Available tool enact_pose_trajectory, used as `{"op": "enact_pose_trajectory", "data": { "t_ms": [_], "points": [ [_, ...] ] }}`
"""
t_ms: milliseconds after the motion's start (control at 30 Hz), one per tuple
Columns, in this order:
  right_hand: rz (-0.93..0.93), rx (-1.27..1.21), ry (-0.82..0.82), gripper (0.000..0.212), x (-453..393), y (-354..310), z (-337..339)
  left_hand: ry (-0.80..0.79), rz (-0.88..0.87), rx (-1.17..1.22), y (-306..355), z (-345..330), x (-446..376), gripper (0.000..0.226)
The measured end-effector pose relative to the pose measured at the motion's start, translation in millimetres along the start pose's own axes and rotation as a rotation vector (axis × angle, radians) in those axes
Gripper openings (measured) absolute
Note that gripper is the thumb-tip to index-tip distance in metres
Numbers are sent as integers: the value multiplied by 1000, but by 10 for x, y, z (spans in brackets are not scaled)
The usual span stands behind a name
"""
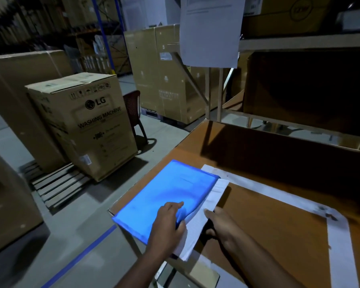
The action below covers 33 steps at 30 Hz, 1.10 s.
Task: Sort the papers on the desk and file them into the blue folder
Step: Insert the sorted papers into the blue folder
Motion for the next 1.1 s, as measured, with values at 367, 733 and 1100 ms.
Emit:
{"op": "enact_pose_trajectory", "data": {
  "t_ms": [367,733,1100],
  "points": [
    [15,36,12,21,-75,-166,-201,89,-211,33,159,70,84,31],
    [29,209,200,7,-220,-303,-230,100,-272,88,92,78,68,30],
    [189,697,310,23,-34,-250,-31,-46,-72,-117,-329,-32,157,71]
  ]
}}
Point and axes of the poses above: each hand's wrist, its own x-axis away from the middle knuckle, its own z-axis out of the back of the hand, y = z × x, the point moved 10 cm from there along -x, towards the middle knuckle, and after that the axes turned 13 degrees about x, right-handed, at the moved point
